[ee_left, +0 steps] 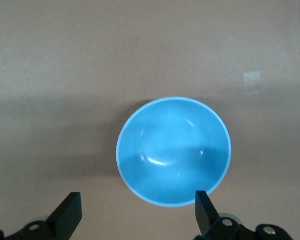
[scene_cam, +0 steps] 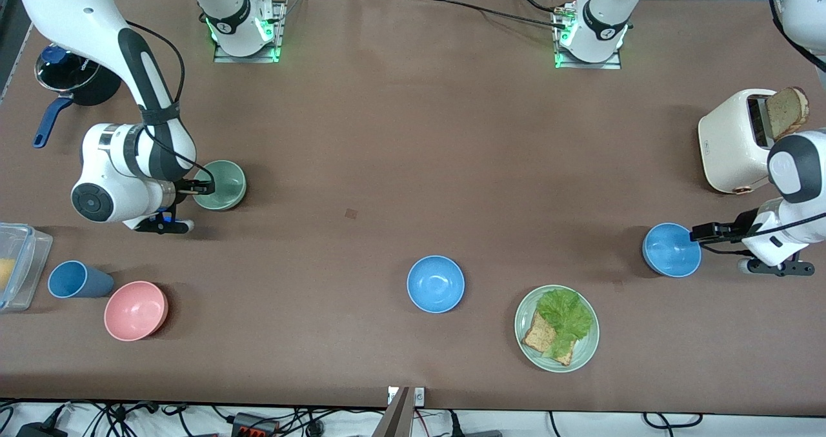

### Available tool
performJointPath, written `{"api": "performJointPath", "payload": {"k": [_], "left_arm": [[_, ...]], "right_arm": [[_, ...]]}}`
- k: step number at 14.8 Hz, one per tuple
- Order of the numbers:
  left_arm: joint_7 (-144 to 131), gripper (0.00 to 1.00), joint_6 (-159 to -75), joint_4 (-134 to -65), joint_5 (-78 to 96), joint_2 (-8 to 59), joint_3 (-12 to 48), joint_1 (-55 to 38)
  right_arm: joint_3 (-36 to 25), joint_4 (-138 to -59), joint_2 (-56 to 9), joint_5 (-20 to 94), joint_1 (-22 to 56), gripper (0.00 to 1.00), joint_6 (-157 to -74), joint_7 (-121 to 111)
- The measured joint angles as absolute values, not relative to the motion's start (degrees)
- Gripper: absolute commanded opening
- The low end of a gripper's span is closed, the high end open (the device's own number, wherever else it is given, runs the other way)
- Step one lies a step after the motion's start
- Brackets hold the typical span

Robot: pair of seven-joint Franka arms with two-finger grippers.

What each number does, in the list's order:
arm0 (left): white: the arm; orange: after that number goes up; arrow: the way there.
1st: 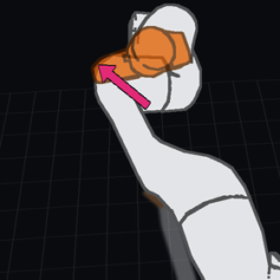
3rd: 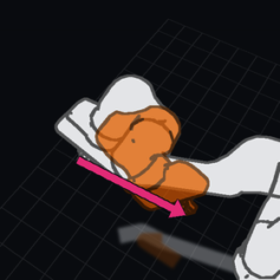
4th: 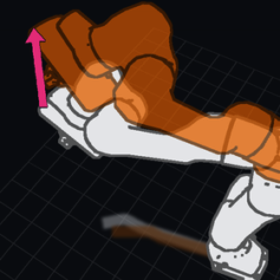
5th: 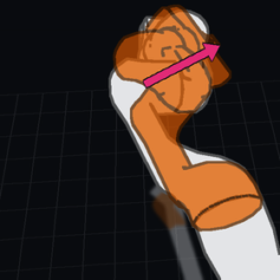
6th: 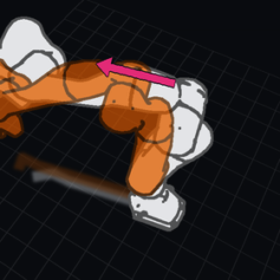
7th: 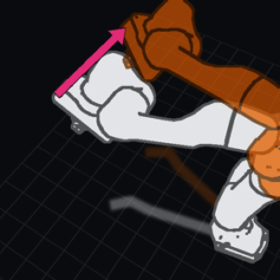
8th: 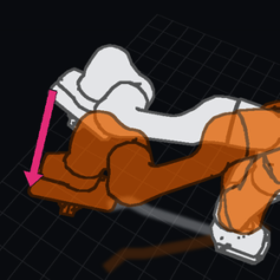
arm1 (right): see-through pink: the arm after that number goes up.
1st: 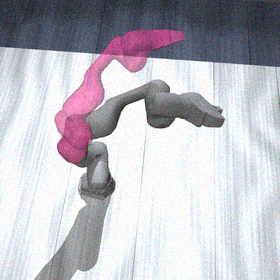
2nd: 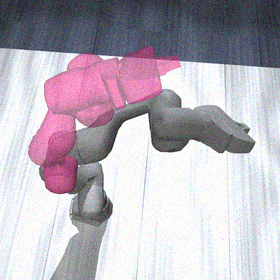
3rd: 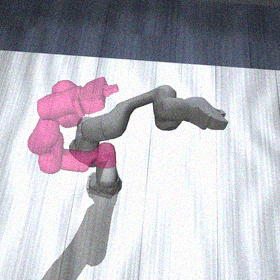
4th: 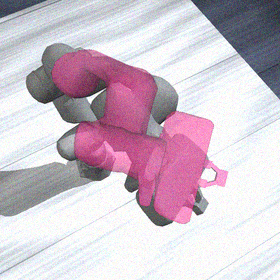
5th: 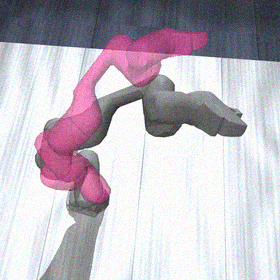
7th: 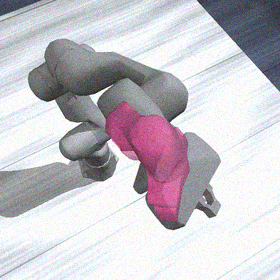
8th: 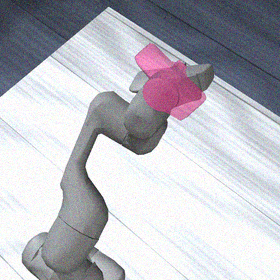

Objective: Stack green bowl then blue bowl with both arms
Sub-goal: 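Grasp the green bowl with the right gripper while the left gripper grasps the blue bowl, then carry the green bowl to the table middle with the right gripper and release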

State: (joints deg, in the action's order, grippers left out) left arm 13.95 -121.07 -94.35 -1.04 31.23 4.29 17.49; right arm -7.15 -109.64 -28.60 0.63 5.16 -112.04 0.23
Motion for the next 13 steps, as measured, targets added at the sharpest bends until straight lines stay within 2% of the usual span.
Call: {"api": "performJointPath", "payload": {"k": [1,2,6,11,13], "left_arm": [[13.95,1.00,-121.75,-94.13,-1.04,31.99,4.29,17.50],[13.96,1.00,-122.53,-93.93,-1.04,32.71,4.29,17.54],[14.59,0.98,-126.18,-93.71,-1.04,35.49,4.29,17.66],[15.31,0.75,-127.54,-93.65,-1.04,37.98,4.29,18.24],[17.71,0.60,-128.03,-93.64,-1.04,38.35,4.29,18.67]], "right_arm": [[-7.16,-109.63,-28.70,0.63,5.15,0.06,-112.04,0.23],[-7.16,-109.63,-28.72,0.63,5.12,0.00,-112.04,0.23],[-6.54,-109.11,-28.31,0.97,5.18,0.00,-111.89,0.17],[1.07,-103.00,-27.47,7.16,6.15,0.00,-108.12,0.68],[3.31,-100.32,-27.37,8.03,8.95,0.00,-106.73,3.26]]}}
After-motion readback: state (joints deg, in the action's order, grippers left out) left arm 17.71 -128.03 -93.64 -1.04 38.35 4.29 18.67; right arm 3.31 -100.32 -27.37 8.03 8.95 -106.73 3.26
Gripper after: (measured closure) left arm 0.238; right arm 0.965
